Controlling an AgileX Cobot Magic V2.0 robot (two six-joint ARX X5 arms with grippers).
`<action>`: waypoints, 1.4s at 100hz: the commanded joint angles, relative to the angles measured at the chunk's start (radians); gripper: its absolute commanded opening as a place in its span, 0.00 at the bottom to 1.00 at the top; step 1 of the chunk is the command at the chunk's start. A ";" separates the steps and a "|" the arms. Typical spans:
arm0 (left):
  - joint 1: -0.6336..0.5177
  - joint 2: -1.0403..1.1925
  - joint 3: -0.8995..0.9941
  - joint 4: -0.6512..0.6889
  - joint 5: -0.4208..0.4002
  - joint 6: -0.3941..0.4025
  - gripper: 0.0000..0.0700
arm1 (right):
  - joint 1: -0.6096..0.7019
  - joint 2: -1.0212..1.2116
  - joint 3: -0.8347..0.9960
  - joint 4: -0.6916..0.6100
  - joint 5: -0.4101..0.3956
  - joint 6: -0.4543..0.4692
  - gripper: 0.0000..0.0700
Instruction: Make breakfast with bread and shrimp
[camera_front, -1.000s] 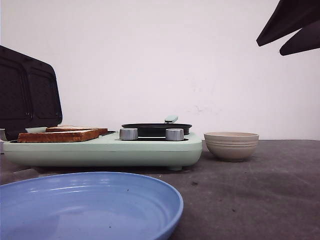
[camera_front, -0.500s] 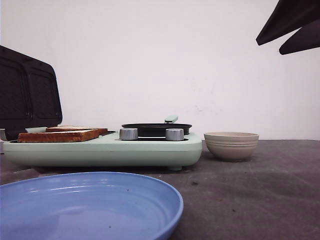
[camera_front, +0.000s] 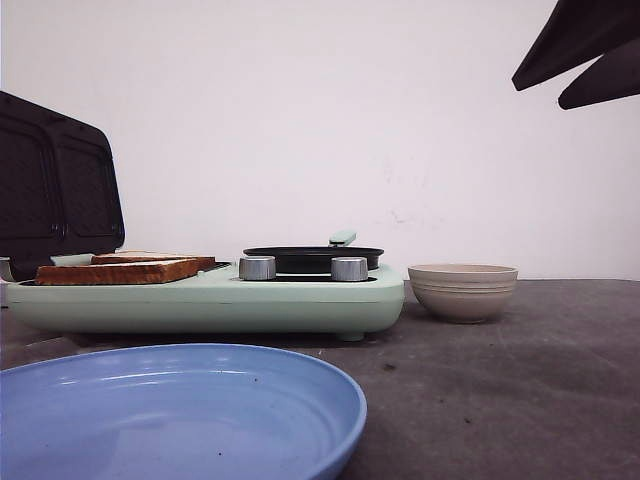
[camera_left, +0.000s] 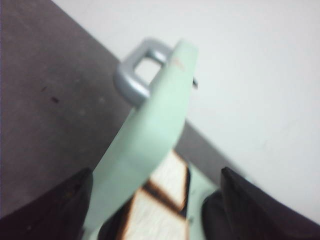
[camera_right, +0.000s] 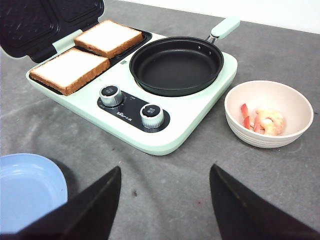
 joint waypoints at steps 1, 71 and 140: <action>0.051 0.039 0.003 0.055 0.050 -0.099 0.64 | 0.003 0.003 0.006 0.011 0.000 0.003 0.48; 0.198 0.600 0.007 0.799 0.397 -0.595 0.64 | 0.003 0.003 0.006 0.030 0.000 0.003 0.48; 0.132 0.750 0.144 0.844 0.439 -0.610 0.33 | 0.003 0.003 0.006 0.031 0.000 0.011 0.48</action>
